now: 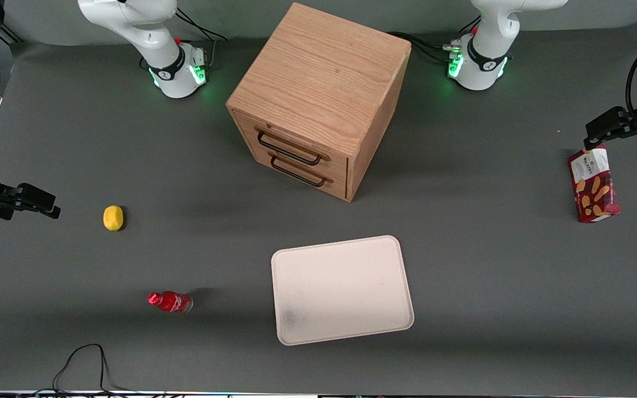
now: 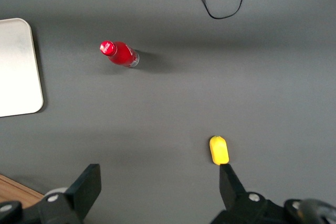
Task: Place red cookie box on tray
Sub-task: 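Move the left gripper above the upright red cookie box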
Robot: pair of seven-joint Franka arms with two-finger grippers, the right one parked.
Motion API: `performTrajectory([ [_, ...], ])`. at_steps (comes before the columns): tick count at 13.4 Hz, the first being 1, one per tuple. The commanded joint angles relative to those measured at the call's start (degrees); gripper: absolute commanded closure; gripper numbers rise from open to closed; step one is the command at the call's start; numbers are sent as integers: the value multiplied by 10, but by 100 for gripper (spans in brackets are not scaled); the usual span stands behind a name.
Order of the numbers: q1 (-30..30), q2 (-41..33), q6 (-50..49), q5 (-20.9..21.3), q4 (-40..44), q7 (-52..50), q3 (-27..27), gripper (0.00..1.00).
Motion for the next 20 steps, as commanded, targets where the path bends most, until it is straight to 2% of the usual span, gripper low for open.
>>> performTrajectory([
  [1, 14, -6, 2, -1, -13, 16, 2, 0],
  [5, 88, -23, 32, 2, -52, 85, 0, 0],
  [8, 171, -53, 93, 2, -122, 181, -4, 0],
  [13, 296, -62, 103, -4, -150, 333, -3, 0],
  [15, 317, -63, 101, -5, -152, 355, -1, 0],
  [20, 321, -64, 95, -6, -153, 350, 2, 0],
])
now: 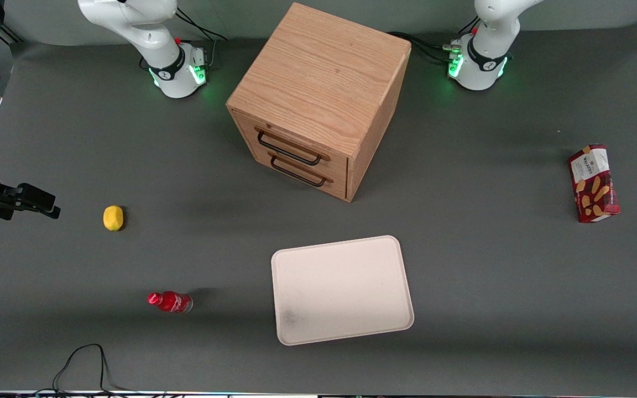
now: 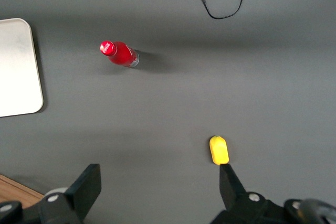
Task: Place red cookie box on tray
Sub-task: 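Move the left gripper above the upright red cookie box, then lower the open left gripper around the red cookie box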
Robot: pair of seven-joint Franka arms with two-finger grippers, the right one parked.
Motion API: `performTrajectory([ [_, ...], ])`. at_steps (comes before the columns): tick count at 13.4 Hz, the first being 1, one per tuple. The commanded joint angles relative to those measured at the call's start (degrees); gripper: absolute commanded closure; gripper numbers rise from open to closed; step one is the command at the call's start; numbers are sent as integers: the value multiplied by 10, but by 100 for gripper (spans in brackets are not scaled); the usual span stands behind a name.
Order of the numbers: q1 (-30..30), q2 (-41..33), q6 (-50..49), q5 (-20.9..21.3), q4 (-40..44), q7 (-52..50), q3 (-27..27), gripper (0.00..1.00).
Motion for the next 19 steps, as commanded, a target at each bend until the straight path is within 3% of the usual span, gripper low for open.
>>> performTrajectory([
  [1, 3, -22, 4, -6, -19, 5, -4, 0],
  [9, 1, -45, 60, -11, -107, -7, -4, 0],
  [19, 7, -11, 275, -11, -267, -5, -3, 0],
])
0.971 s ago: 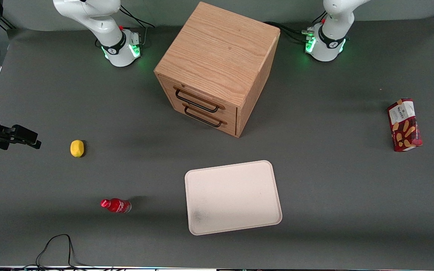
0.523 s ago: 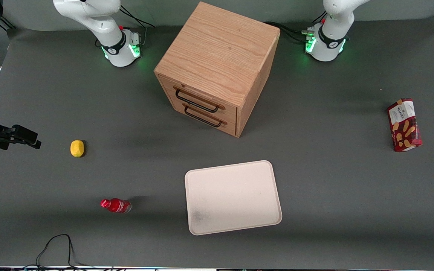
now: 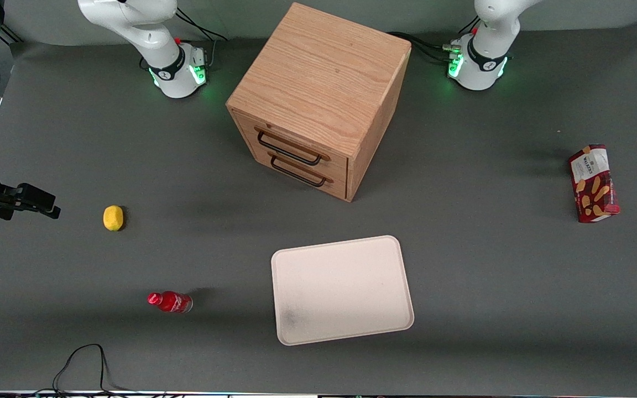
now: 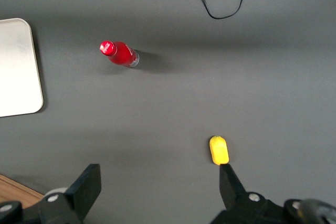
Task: Place red cookie box on tray
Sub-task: 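Lower the open left gripper around the red cookie box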
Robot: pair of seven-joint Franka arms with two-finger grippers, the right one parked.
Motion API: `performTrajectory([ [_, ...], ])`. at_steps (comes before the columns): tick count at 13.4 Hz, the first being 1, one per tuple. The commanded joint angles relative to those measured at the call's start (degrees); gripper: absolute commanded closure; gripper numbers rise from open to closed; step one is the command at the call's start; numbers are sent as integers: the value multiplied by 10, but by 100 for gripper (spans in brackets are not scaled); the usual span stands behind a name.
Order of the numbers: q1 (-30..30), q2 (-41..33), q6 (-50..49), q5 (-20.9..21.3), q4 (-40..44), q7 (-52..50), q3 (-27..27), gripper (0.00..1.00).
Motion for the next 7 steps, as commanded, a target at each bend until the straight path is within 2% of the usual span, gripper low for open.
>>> performTrajectory([
  [1, 7, 11, 52, -6, -31, -3, -2, 0],
  [7, 15, 52, 168, -12, -88, 0, -2, 0],
])
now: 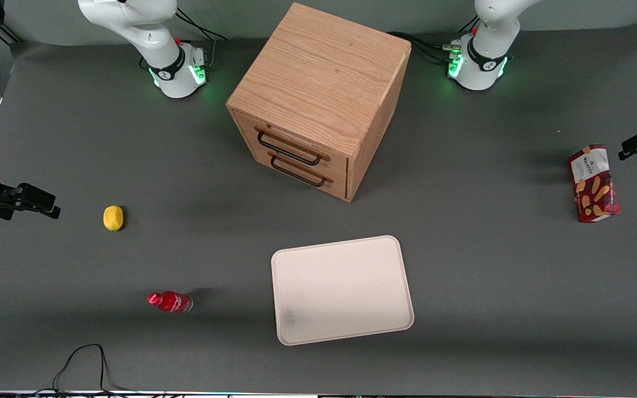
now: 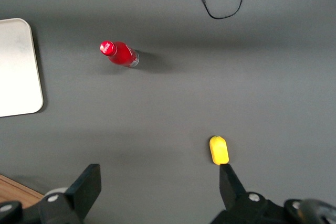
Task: Place red cookie box on tray
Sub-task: 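Lower the open left gripper around the red cookie box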
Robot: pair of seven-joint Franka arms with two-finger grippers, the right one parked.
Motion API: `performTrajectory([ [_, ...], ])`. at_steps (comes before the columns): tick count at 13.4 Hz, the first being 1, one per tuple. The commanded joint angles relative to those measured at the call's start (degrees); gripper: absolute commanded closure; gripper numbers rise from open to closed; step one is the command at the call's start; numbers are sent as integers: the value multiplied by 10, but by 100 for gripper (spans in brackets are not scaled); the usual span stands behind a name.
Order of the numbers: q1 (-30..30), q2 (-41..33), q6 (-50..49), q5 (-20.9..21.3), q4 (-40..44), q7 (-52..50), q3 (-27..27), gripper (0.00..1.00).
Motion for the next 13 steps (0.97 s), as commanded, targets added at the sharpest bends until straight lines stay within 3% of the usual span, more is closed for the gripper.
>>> performTrajectory([
  [1, 7, 8, 58, -28, -36, 0, -4, 0],
  [9, 6, 92, 194, -41, -78, 3, -4, 0],
  [12, 5, 108, 202, -41, -79, 4, -4, 1],
  [13, 5, 107, 197, -41, -79, 5, -4, 22],
])
